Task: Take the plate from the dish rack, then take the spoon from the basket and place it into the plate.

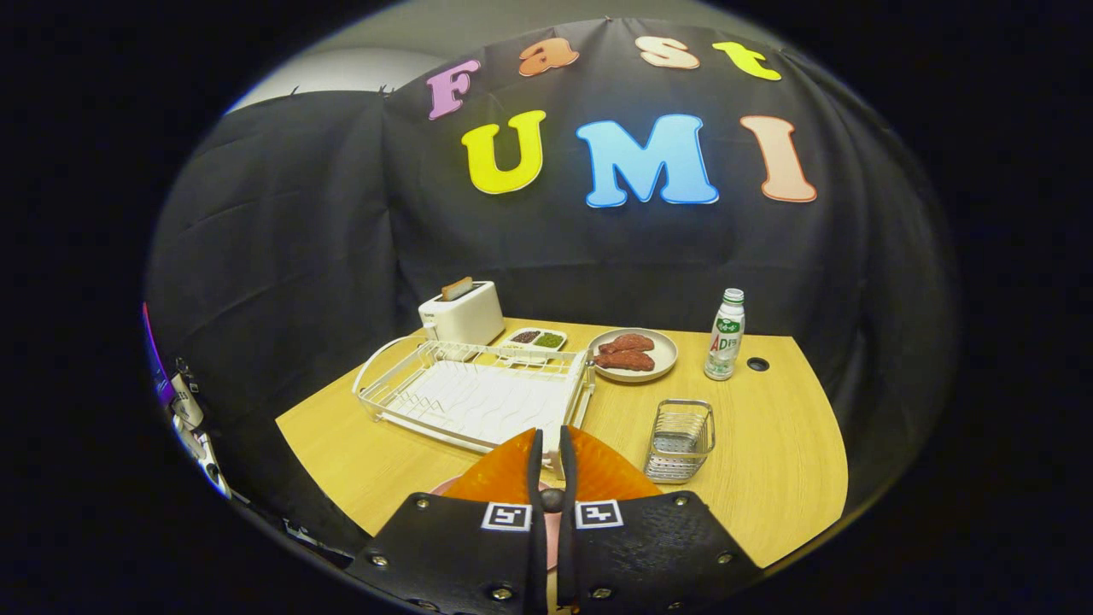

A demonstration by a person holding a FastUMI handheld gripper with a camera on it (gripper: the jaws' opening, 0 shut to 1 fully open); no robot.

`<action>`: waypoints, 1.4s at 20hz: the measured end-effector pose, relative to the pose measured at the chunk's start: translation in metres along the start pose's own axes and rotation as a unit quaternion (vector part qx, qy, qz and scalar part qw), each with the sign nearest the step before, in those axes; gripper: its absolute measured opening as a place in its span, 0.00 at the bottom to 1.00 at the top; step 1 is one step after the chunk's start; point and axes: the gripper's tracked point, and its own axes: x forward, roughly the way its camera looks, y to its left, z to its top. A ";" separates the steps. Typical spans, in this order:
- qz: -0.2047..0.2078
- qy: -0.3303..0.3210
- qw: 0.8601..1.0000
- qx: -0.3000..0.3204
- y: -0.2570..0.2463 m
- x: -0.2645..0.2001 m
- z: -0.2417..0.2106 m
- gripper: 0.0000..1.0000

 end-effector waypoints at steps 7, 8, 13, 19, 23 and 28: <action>0.046 0.038 0.998 -0.015 0.042 0.022 -0.026 0.05; 0.053 0.043 0.997 -0.018 0.049 0.024 -0.028 0.04; 0.081 0.064 0.994 -0.043 0.073 0.042 -0.039 0.04; 0.107 0.079 0.990 -0.056 0.098 0.062 -0.045 0.05; 0.122 0.097 0.985 -0.072 0.108 0.073 -0.053 0.08; 0.112 0.090 0.987 -0.067 0.098 0.069 -0.045 0.14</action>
